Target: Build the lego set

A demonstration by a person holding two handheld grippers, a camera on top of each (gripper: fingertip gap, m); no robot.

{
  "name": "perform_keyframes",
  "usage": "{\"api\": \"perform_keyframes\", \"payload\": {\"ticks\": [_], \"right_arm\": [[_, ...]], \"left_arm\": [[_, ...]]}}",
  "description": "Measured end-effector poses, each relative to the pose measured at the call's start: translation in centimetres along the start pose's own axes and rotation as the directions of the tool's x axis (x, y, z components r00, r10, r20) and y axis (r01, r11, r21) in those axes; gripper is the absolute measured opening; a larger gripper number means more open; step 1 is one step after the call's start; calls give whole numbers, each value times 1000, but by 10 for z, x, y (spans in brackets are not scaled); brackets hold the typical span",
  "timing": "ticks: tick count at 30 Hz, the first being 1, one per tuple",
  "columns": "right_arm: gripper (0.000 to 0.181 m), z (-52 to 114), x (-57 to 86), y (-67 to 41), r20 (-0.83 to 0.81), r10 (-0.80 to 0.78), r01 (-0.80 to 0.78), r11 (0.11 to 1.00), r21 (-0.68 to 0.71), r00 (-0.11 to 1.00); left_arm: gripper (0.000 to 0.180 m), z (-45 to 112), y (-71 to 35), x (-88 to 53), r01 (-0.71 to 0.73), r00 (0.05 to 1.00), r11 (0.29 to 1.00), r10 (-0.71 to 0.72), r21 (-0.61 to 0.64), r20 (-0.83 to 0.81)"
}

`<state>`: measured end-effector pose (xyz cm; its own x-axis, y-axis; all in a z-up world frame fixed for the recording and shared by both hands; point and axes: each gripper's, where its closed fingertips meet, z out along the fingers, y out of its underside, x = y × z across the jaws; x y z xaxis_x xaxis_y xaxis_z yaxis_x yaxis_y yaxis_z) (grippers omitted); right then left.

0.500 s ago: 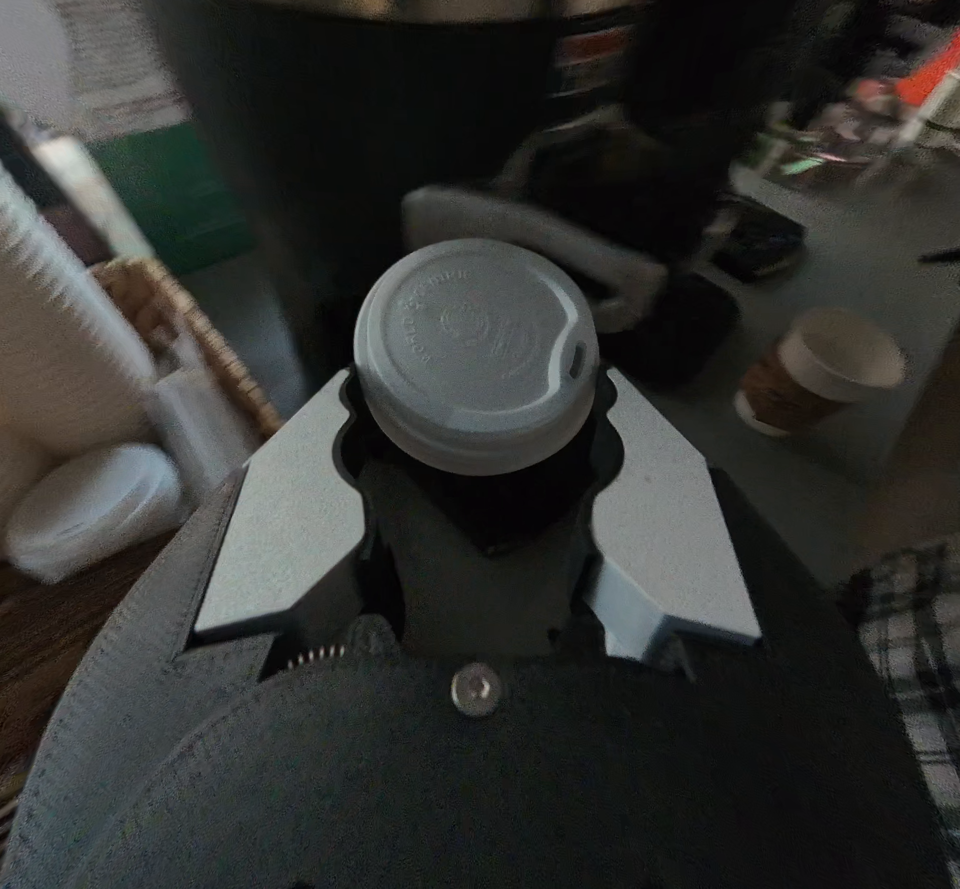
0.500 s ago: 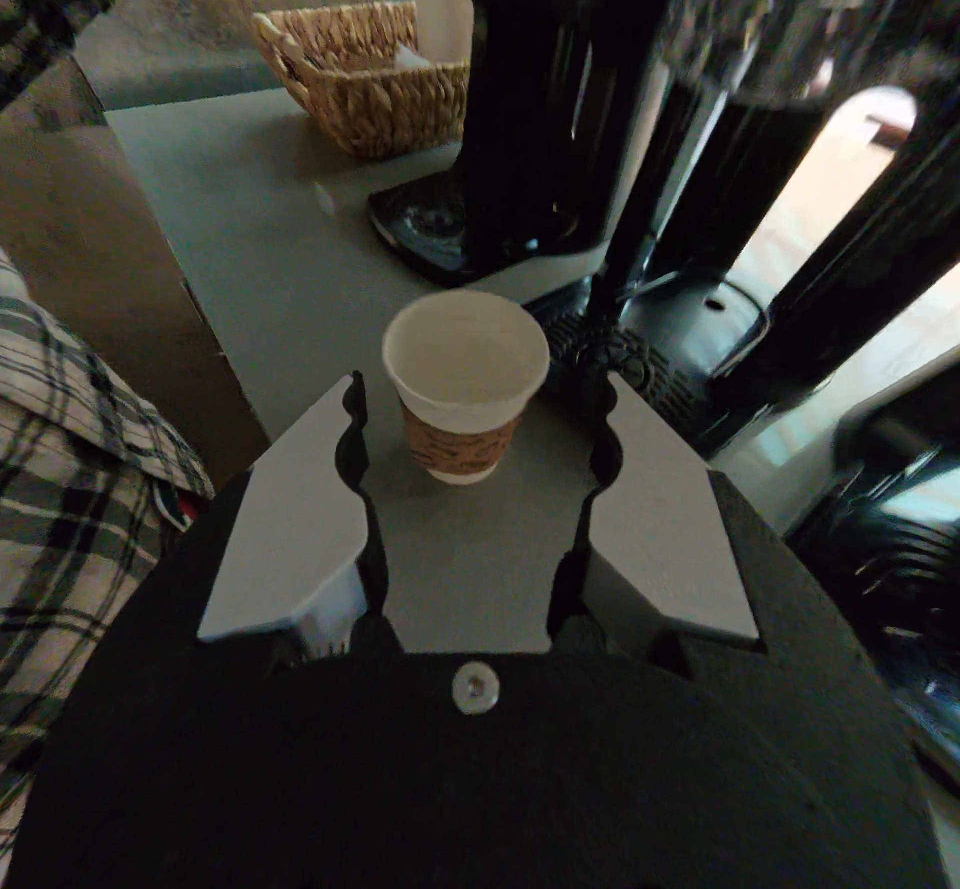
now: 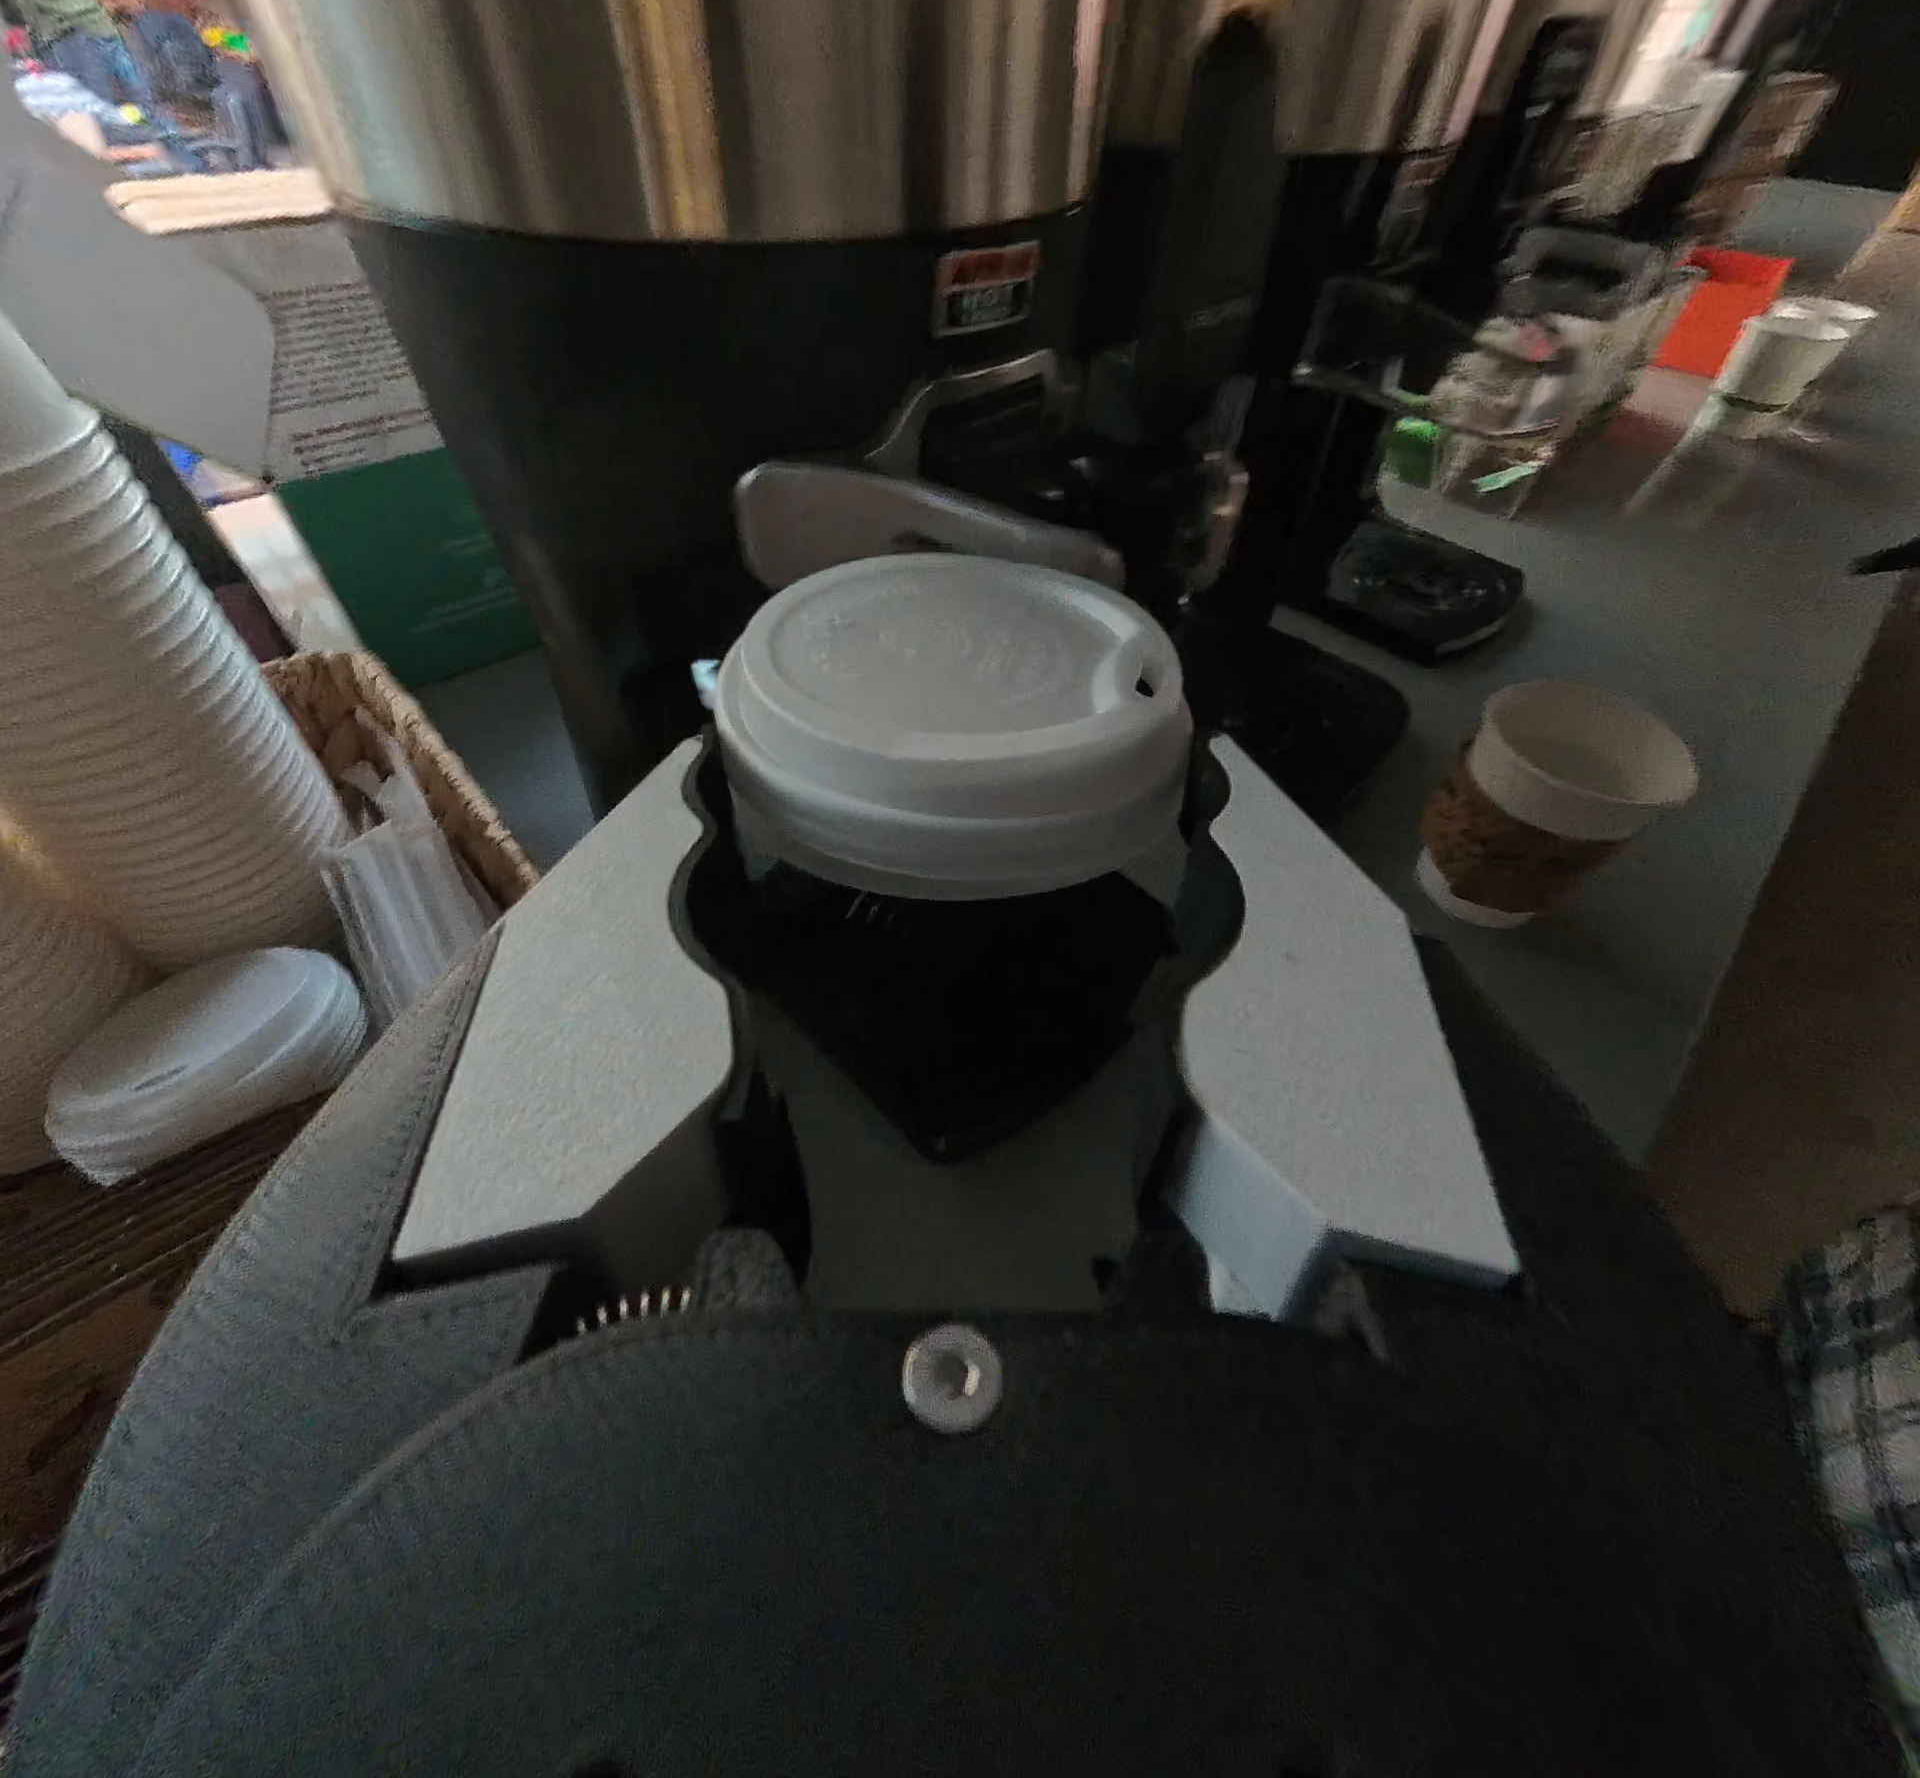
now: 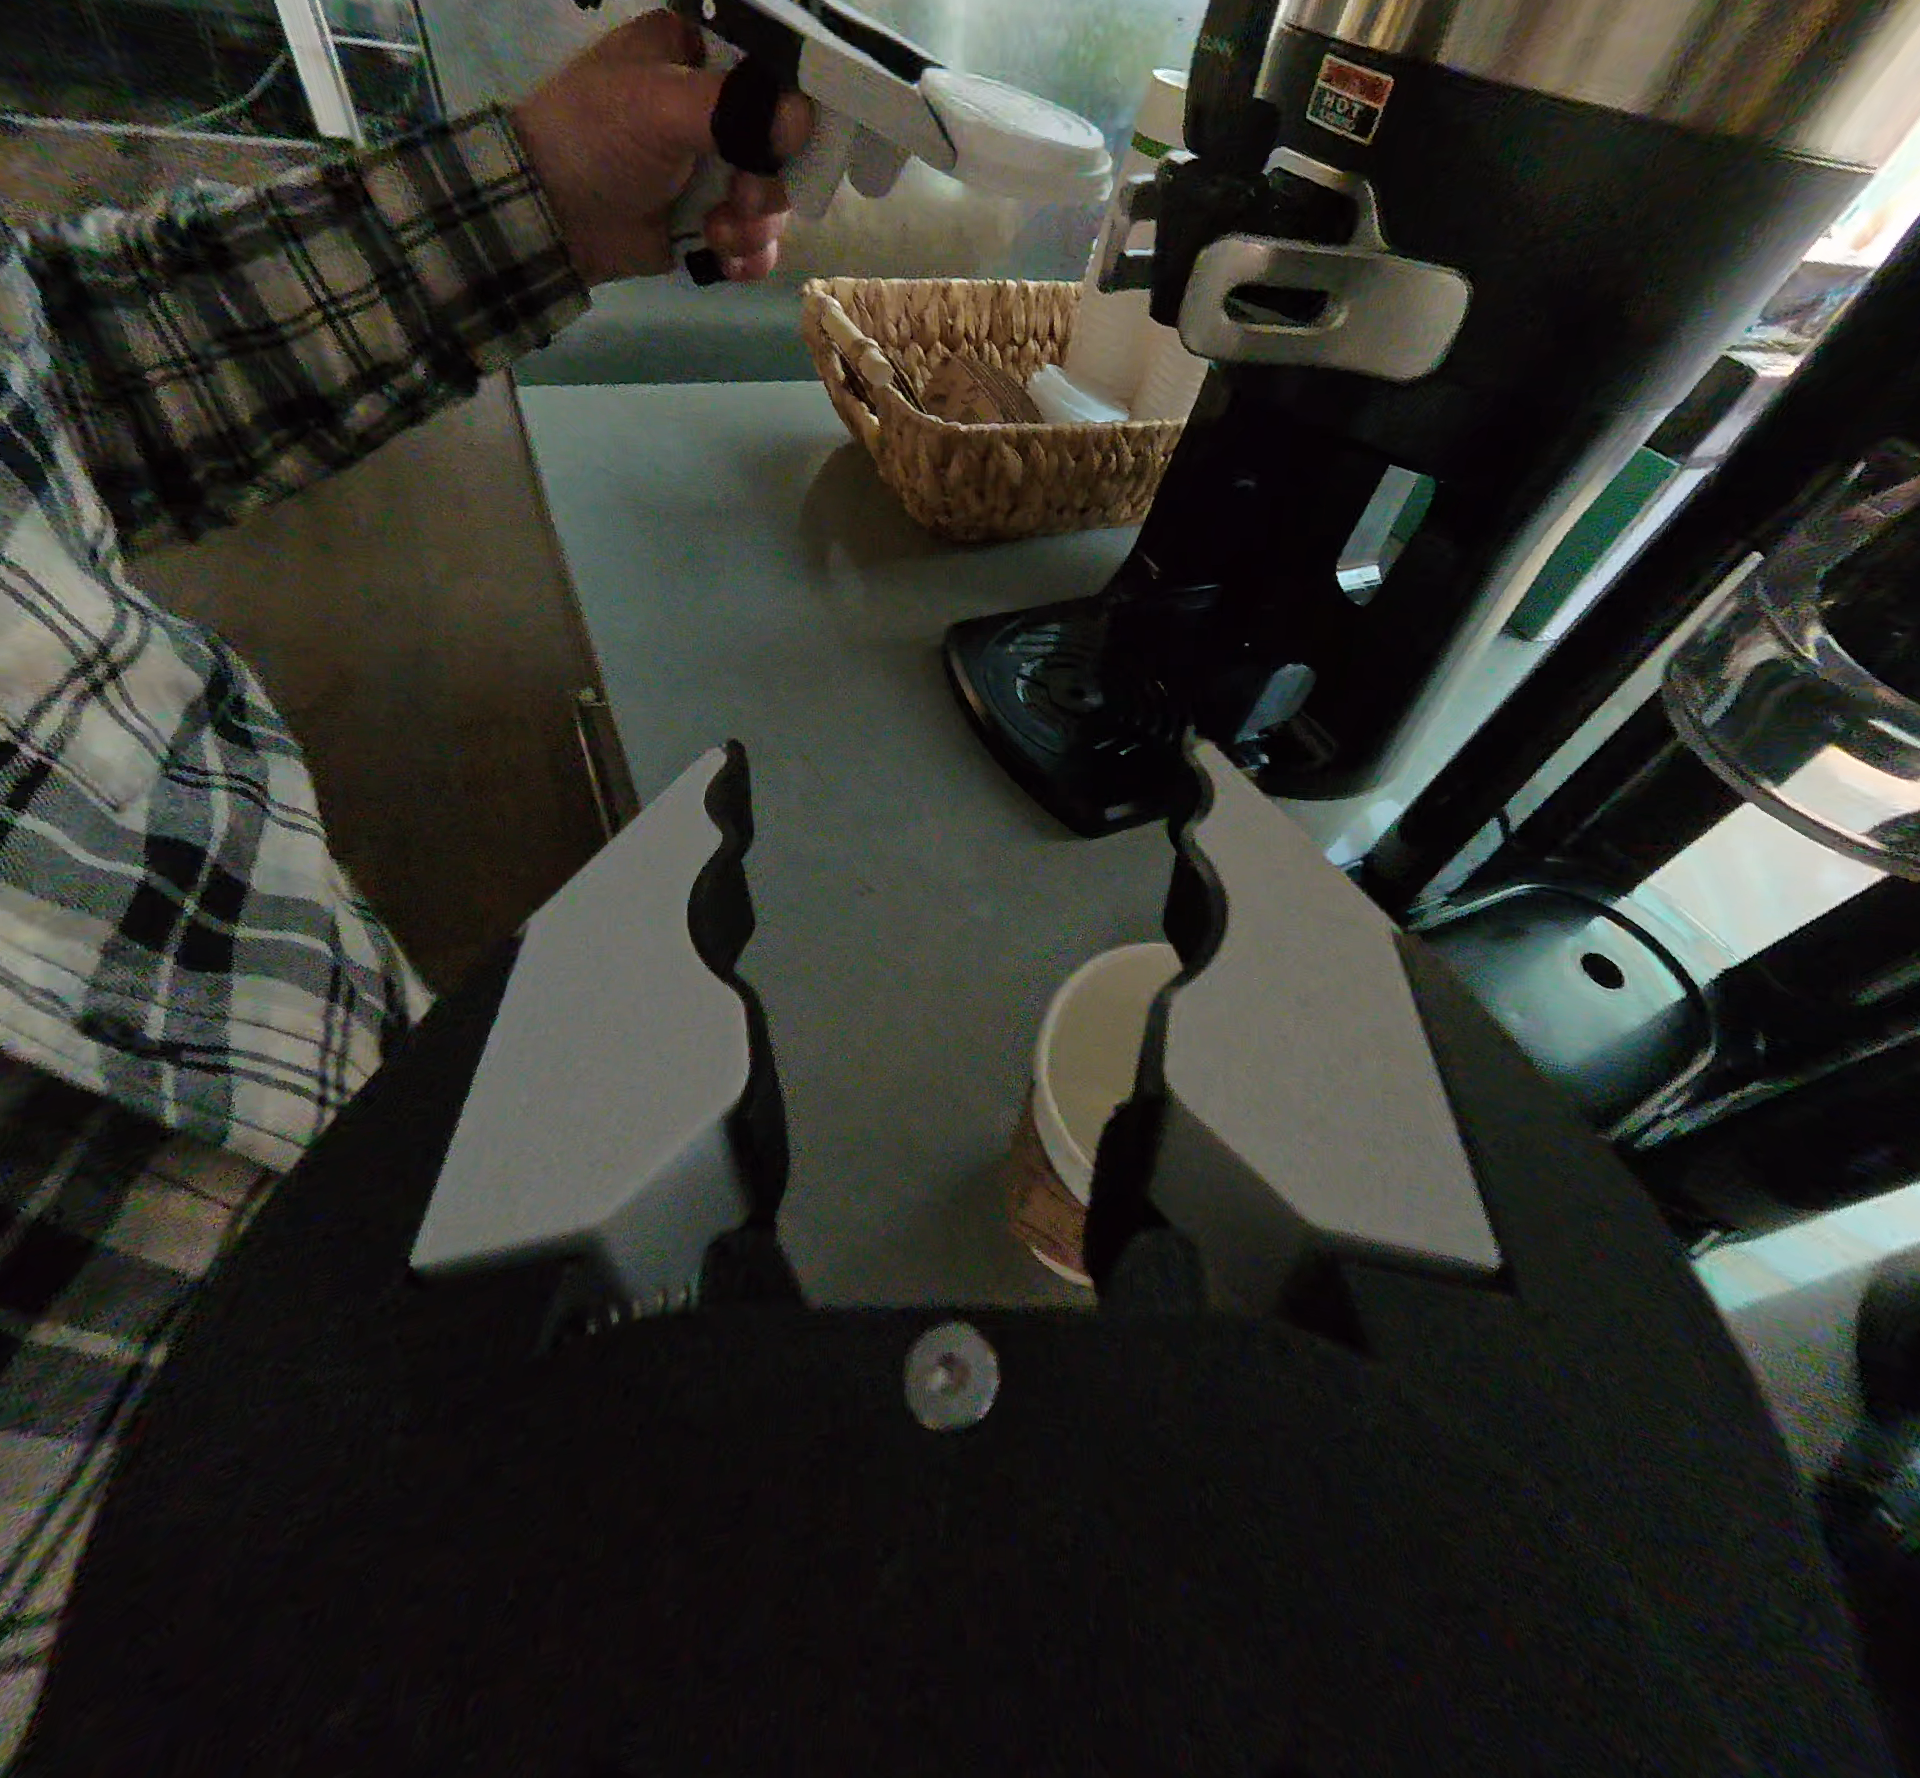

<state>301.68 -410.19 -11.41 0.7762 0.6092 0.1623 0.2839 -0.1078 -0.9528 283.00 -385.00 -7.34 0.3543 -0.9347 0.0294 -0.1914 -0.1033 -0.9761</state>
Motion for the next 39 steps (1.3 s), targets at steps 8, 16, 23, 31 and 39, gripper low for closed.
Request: {"api": "perform_keyframes", "payload": {"ticks": [8,16,23,31,39], "right_arm": [[81,8,-11,-41,19,59,-60,993,103,998],[95,-10,21,-51,-46,212,-202,966,162,976],[101,-79,49,-14,2,403,-394,893,216,915],[101,-191,89,52,-4,542,-528,821,218,840],[98,-309,117,97,137,629,-630,689,359,765]], "left_arm": [[86,1,-36,108,-174,960,981,188,85,-208],[85,82,-33,261,-496,808,865,493,78,-322],[86,157,-18,367,-724,642,689,684,18,-347],[87,241,-6,492,-880,453,474,824,-23,-342],[89,306,-7,605,-875,404,476,818,86,-410]]}}
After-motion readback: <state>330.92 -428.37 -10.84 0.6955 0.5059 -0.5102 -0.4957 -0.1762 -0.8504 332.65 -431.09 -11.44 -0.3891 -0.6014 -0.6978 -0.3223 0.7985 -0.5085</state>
